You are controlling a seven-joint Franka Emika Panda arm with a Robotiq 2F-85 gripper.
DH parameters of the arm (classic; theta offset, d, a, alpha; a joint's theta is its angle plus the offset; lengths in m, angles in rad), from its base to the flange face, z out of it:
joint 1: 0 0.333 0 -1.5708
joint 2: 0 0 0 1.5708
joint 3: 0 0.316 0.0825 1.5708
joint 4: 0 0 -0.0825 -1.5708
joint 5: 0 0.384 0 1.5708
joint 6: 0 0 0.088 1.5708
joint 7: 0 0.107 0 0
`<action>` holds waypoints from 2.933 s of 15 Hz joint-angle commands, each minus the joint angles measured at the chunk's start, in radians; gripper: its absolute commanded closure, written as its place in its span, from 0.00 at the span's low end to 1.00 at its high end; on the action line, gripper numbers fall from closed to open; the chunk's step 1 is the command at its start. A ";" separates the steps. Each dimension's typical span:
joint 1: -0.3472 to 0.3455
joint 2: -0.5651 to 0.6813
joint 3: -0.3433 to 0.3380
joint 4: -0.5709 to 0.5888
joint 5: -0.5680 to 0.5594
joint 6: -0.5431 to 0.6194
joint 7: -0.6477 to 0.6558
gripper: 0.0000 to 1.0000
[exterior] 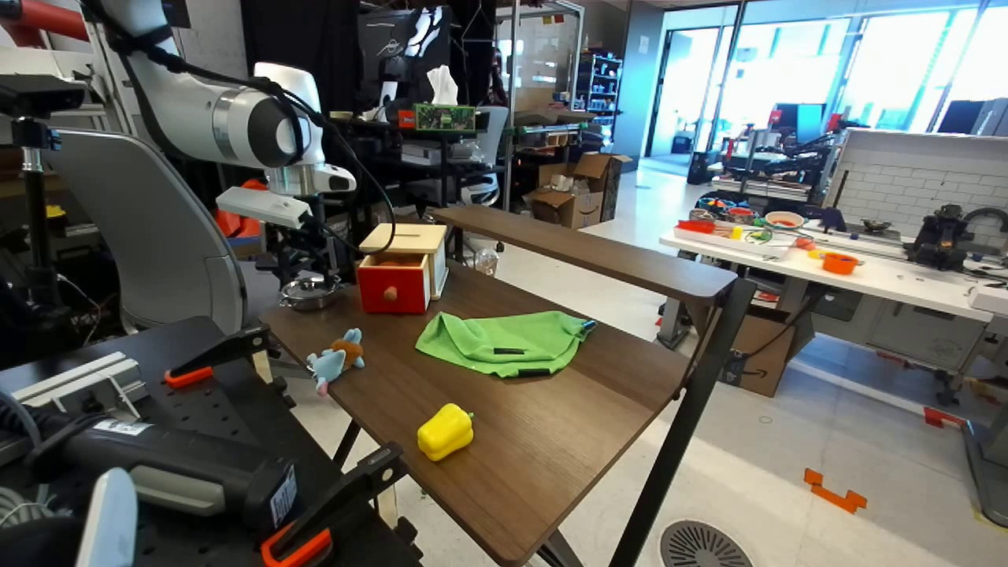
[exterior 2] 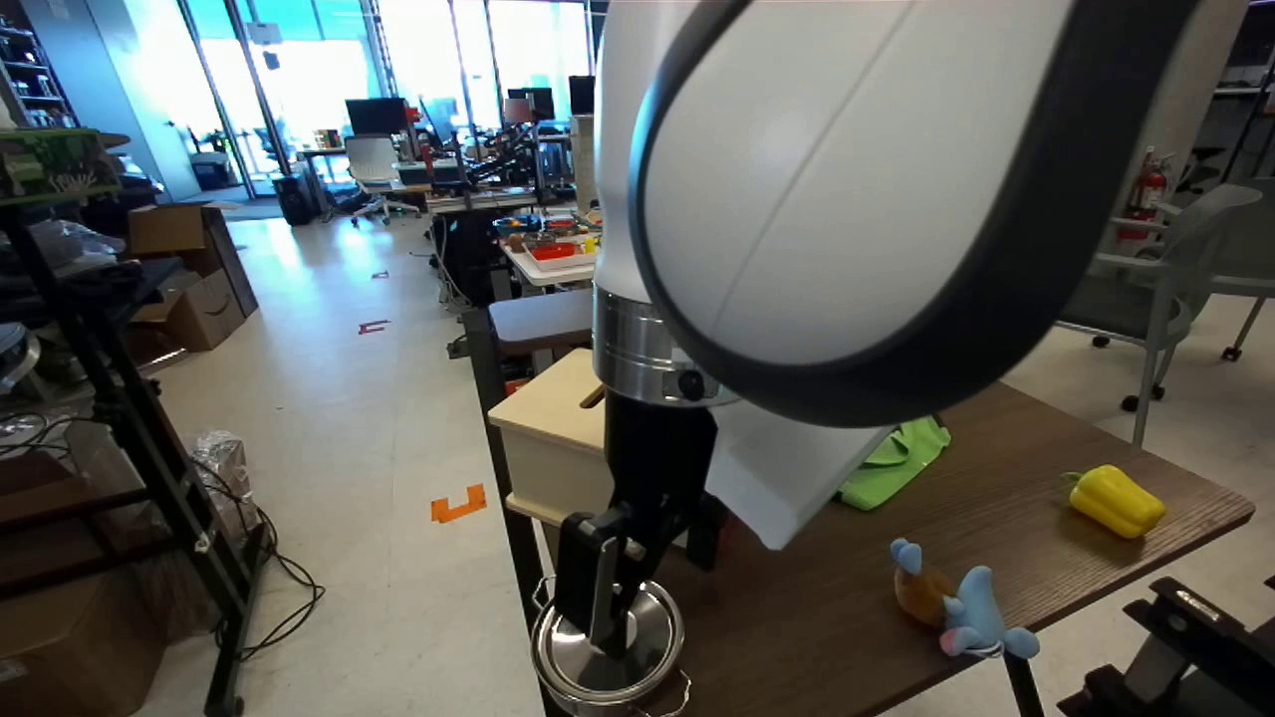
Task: Remove the lid from the pot.
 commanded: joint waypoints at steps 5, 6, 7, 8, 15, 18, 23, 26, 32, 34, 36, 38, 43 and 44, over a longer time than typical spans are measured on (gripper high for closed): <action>0.024 0.063 -0.008 0.072 -0.018 0.034 0.015 0.35; 0.025 0.070 -0.008 0.080 -0.017 0.034 0.014 0.42; 0.027 0.075 -0.009 0.084 -0.017 0.035 0.013 0.51; 0.030 0.083 -0.012 0.093 -0.019 0.031 0.014 0.58; 0.037 0.106 -0.022 0.126 -0.022 0.022 0.018 0.94; 0.034 0.103 -0.024 0.124 -0.021 0.024 0.019 0.95; 0.026 0.065 -0.025 0.088 -0.018 0.015 0.018 0.95; 0.019 -0.001 -0.018 0.022 -0.021 0.015 0.010 0.95; 0.005 -0.189 -0.014 -0.163 -0.030 -0.005 0.003 0.95; 0.002 -0.269 -0.032 -0.252 -0.043 0.002 0.014 0.95; -0.011 -0.336 -0.052 -0.324 -0.057 0.000 0.025 0.95; -0.043 -0.396 -0.075 -0.387 -0.064 -0.004 0.029 0.95; -0.183 -0.461 -0.108 -0.458 -0.045 0.006 0.000 0.95; -0.224 -0.456 -0.105 -0.451 -0.025 0.004 -0.022 0.95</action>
